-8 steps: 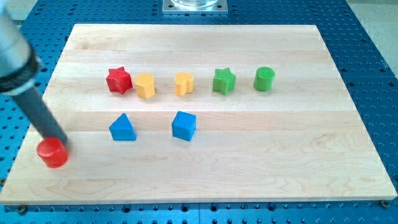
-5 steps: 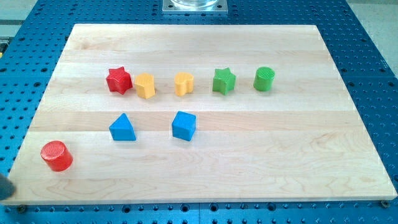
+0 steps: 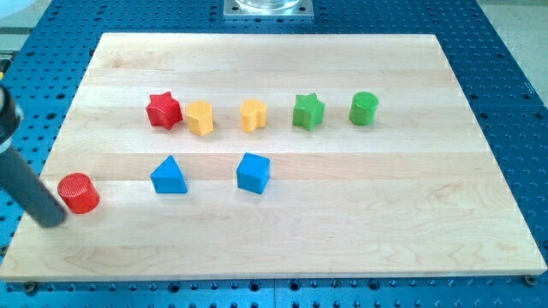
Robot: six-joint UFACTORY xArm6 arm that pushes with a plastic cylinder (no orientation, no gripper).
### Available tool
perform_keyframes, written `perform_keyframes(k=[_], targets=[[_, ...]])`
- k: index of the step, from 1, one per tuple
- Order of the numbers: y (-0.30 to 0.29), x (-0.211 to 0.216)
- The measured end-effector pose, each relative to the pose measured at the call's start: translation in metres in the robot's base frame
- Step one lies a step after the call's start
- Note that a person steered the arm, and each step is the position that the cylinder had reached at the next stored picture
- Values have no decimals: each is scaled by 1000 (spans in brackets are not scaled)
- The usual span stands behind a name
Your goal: Move the red circle to the left of the triangle
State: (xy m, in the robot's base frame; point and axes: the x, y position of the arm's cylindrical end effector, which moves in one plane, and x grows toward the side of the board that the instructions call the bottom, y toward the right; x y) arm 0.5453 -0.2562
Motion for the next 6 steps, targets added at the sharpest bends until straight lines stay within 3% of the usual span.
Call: perform_keyframes(k=[1, 2, 3, 4, 5, 6], targets=[[53, -8], [57, -8], [-33, -9], [-28, -73], [4, -177], [32, -236]])
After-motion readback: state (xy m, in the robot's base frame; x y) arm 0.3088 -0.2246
